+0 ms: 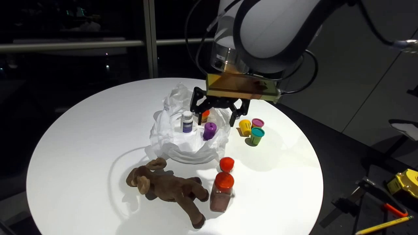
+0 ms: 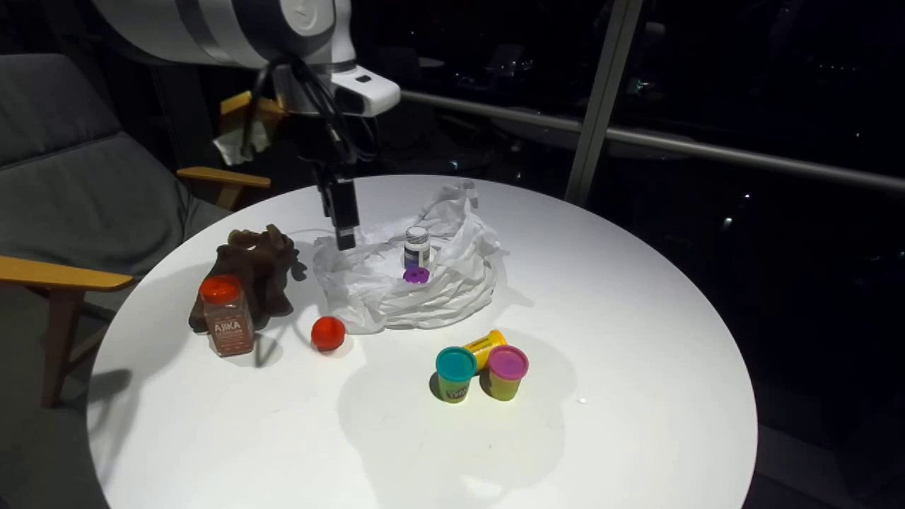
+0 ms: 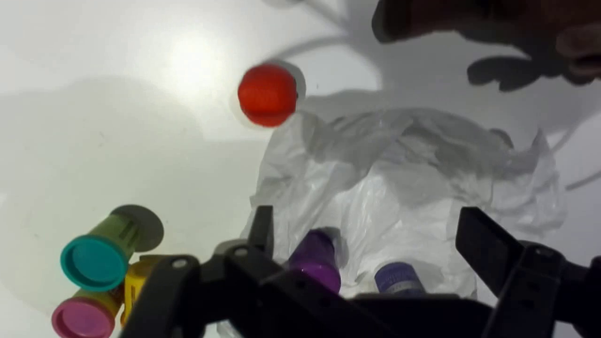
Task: Pick the objects on the table and put them in the plastic bag
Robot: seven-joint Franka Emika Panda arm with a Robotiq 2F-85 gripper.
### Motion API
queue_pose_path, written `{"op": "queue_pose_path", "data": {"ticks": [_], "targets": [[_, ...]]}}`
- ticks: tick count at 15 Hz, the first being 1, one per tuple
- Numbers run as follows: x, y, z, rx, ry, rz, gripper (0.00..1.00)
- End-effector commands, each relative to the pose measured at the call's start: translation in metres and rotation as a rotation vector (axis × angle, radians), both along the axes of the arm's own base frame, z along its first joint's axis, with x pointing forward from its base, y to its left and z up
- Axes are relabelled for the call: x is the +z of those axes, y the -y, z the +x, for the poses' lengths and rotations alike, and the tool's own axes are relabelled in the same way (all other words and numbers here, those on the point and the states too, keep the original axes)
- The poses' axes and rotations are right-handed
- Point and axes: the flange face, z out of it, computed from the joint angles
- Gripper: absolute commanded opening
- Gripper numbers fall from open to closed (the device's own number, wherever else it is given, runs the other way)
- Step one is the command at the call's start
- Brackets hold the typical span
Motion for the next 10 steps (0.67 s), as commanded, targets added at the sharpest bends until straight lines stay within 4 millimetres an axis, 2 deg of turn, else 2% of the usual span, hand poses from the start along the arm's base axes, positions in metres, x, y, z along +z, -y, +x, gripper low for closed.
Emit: {"op": "queue_pose_path", "data": {"ticks": [1, 5, 10], "targets": [[0.012, -0.031, -0.051, 0.055, -0.094, 0.055, 1.00], [-0.007, -0.061, -0.073, 0.066, -0.167, 0.058, 1.00], [-0.047, -0.068, -0.080, 0.048, -0.263, 0.068, 1.00]]}}
